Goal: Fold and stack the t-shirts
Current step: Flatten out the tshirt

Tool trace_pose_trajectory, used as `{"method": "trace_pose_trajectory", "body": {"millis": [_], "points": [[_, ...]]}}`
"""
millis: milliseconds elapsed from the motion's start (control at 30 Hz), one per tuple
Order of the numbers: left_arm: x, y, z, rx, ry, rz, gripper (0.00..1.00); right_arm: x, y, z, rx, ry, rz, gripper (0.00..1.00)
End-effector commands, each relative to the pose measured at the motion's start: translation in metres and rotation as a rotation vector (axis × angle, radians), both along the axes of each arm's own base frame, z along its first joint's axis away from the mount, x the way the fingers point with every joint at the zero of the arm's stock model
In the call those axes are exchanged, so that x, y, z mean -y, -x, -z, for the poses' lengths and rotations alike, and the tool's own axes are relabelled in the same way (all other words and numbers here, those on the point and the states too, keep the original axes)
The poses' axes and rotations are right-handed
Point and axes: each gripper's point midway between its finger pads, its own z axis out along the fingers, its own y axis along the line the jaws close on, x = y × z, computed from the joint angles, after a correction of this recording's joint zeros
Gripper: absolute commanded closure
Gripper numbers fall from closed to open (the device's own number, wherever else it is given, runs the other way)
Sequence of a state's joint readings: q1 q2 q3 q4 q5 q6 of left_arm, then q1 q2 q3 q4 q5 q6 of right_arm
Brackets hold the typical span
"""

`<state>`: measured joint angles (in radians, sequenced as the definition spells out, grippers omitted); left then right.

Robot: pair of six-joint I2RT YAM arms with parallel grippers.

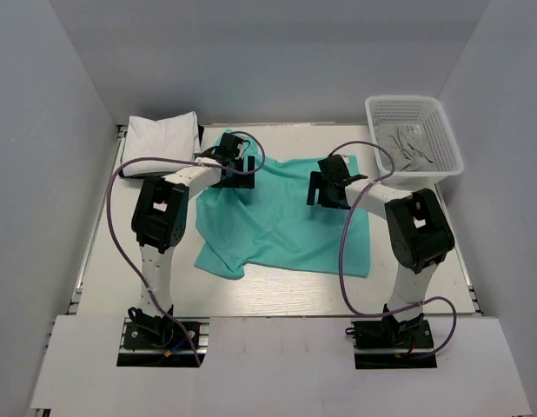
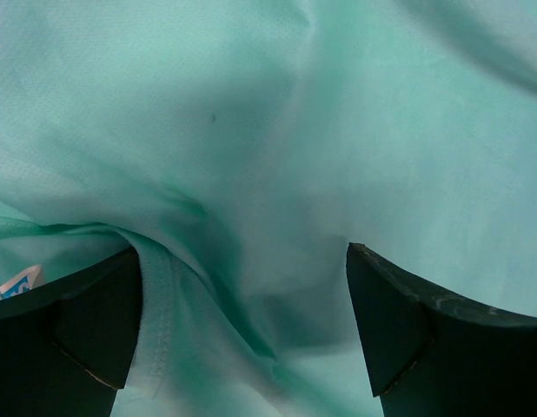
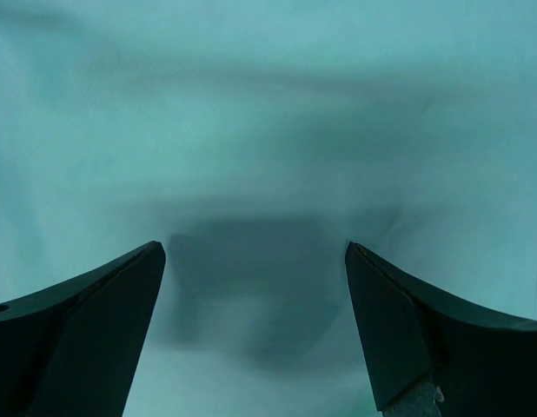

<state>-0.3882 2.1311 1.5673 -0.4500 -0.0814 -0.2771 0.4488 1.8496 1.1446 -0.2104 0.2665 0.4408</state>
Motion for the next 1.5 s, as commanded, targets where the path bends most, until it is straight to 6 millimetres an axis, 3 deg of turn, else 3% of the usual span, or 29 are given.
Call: {"method": "trace_pose_trajectory", "body": {"millis": [0, 67, 100, 133, 167, 200, 233, 300, 333, 367, 400, 433, 500, 533, 600, 633, 667, 733, 767, 867, 967, 1067, 1100, 1233, 1467], "points": [[0.003, -0.002, -0.032, 0.015, 0.011, 0.008, 0.0, 0.003, -0.017, -0.001, 0.003, -0.033, 0.016, 0.1], [0.0, 0.008, -0.047, 0.022, 0.034, -0.018, 0.0, 0.007, -0.02, 0.001, 0.004, -0.033, 0.032, 0.1], [-0.001, 0.012, -0.081, 0.081, 0.068, -0.028, 0.0, 0.009, -0.017, 0.002, -0.004, -0.036, 0.033, 0.1], [-0.008, 0.027, -0.081, 0.069, 0.067, -0.048, 0.0, 0.008, -0.018, 0.001, 0.003, -0.04, 0.032, 0.1], [-0.015, 0.036, -0.118, 0.138, 0.106, -0.105, 0.0, 0.011, -0.017, -0.003, 0.014, -0.034, 0.04, 0.1], [-0.021, 0.046, -0.128, 0.156, 0.122, -0.135, 0.0, 0.01, -0.018, -0.006, 0.022, -0.036, 0.042, 0.1], [-0.031, 0.068, -0.117, 0.12, 0.114, -0.17, 0.0, 0.011, -0.018, -0.01, 0.039, -0.031, 0.044, 0.1], [-0.047, 0.094, -0.123, 0.114, 0.144, -0.297, 0.0, 0.007, -0.017, -0.022, 0.067, -0.036, 0.01, 0.1], [-0.057, 0.121, -0.122, 0.103, 0.167, -0.331, 0.0, 0.002, -0.02, -0.04, 0.119, -0.062, -0.011, 0.1], [-0.064, 0.138, -0.117, 0.083, 0.169, -0.365, 0.0, -0.004, -0.019, -0.044, 0.131, -0.063, -0.06, 0.1], [-0.068, 0.161, -0.096, 0.029, 0.184, -0.394, 0.0, -0.016, -0.017, -0.05, 0.149, -0.072, -0.106, 0.1], [-0.073, 0.175, -0.091, 0.009, 0.188, -0.416, 0.0, -0.021, -0.018, -0.064, 0.191, -0.077, -0.142, 0.1], [-0.073, 0.203, -0.09, -0.018, 0.259, -0.437, 0.0, -0.039, -0.014, -0.074, 0.225, -0.071, -0.228, 0.1], [-0.079, 0.223, -0.071, -0.069, 0.25, -0.453, 0.0, -0.053, -0.009, -0.079, 0.242, -0.07, -0.278, 0.1], [-0.073, 0.24, -0.069, -0.081, 0.317, -0.424, 0.0, -0.081, -0.001, -0.085, 0.253, -0.08, -0.382, 0.1], [-0.075, 0.253, -0.053, -0.122, 0.319, -0.443, 0.0, -0.091, 0.001, -0.084, 0.251, -0.09, -0.409, 0.1], [-0.068, 0.259, -0.05, -0.142, 0.346, -0.413, 0.0, -0.118, 0.014, -0.076, 0.22, -0.113, -0.486, 0.1], [-0.066, 0.267, -0.036, -0.172, 0.35, -0.404, 0.0, -0.141, 0.017, -0.079, 0.225, -0.148, -0.542, 0.1], [-0.064, 0.273, -0.029, -0.214, 0.353, -0.406, 0.0, -0.162, 0.021, -0.076, 0.219, -0.151, -0.587, 0.1], [-0.07, 0.294, -0.006, -0.321, 0.27, -0.437, 0.0, -0.188, 0.028, -0.07, 0.219, -0.153, -0.635, 0.1], [-0.079, 0.302, 0.0, -0.334, 0.227, -0.499, 0.0, -0.203, 0.031, -0.057, 0.201, -0.142, -0.652, 0.1], [-0.086, 0.303, 0.002, -0.315, 0.22, -0.551, 0.0, -0.21, 0.032, -0.046, 0.191, -0.149, -0.639, 0.1], [-0.087, 0.302, 0.003, -0.308, 0.219, -0.57, 0.02, -0.209, 0.032, -0.033, 0.164, -0.14, -0.631, 0.1], [-0.104, 0.308, 0.005, -0.295, 0.16, -0.672, 0.08, -0.202, 0.029, -0.016, 0.128, -0.116, -0.557, 0.1], [-0.109, 0.308, 0.025, -0.323, 0.11, -0.731, 0.31, -0.191, 0.031, 0.002, 0.1, -0.097, -0.5, 0.1]]}}
